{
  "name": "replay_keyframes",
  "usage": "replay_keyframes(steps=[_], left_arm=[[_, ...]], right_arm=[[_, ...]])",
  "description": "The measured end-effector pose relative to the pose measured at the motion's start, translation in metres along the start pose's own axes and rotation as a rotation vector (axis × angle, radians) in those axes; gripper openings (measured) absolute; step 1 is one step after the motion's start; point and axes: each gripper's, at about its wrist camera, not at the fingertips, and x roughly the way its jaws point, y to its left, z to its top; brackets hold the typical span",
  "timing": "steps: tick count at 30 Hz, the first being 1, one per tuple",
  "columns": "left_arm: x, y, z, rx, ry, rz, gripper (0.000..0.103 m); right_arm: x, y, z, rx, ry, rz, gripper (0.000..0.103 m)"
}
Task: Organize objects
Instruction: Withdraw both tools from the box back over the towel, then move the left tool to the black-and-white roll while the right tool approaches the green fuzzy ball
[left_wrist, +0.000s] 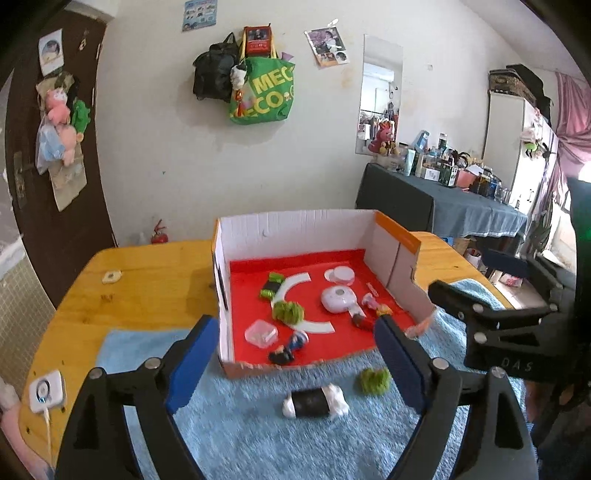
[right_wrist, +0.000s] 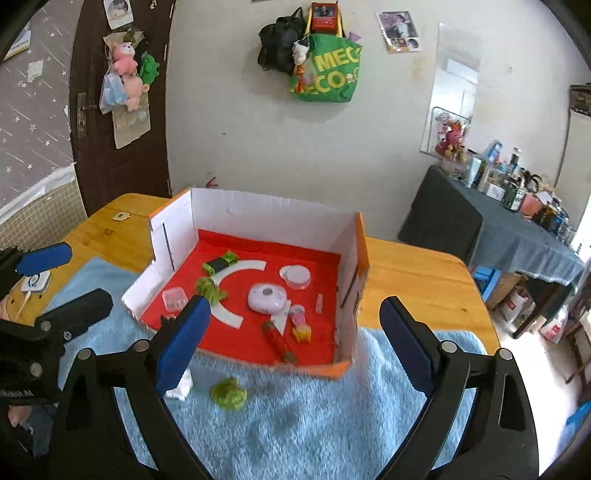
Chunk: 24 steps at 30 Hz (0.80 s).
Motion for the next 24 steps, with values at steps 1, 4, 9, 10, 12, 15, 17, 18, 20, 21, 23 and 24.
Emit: replay_keyframes(steps=[1,4,9,10,12,15,17,18,20,21,23,24], left_arm=[[-0.001,0.001,-0.003,-0.01,0.002,-0.003,0.088],[-0.003,0.003,-0.013,-0.031,0.006,0.001,0.088],[-0.002,0.006,-0.035,-0.06,0.018,0.016,0.088],[-0.001,0.006,-0.038,-0.064,0.022,0.02,0.088],[0.002,0.007,-0.047,-0.068,0.037,0.028,0.088],[0.01,0.008,-0.062,-0.072,0.065,0.042,0.088],[0.016,0.008,-0.071,-0.073,0.088,0.048,0.088],[0.018,0.008,-0.074,-0.075,0.097,0.047,0.088],[0.021,0.009,-0.08,-0.082,0.106,0.045,0.088],[0.024,0.009,-0.084,-0.082,0.113,0.05,0.088],[0.027,0.008,-0.09,-0.078,0.125,0.052,0.088],[0.029,0.007,-0.092,-0.077,0.129,0.053,0.088]], right_arm=[[-0.002,0.001,-0.006,0.003,-0.002,-0.002,0.095],[-0.002,0.002,-0.022,0.019,0.006,0.015,0.095],[-0.001,0.002,-0.044,0.045,0.01,0.014,0.095],[0.0,0.003,-0.048,0.047,0.016,0.012,0.095],[0.002,0.003,-0.056,0.05,0.027,0.014,0.095],[0.006,0.005,-0.068,0.056,0.039,0.016,0.095],[0.008,0.006,-0.075,0.057,0.052,0.018,0.095],[0.008,0.007,-0.078,0.059,0.054,0.017,0.095],[0.008,0.008,-0.084,0.058,0.055,0.015,0.095],[0.008,0.009,-0.087,0.056,0.056,0.012,0.095],[0.009,0.009,-0.092,0.058,0.063,0.009,0.095],[0.01,0.009,-0.095,0.062,0.069,0.011,0.095]])
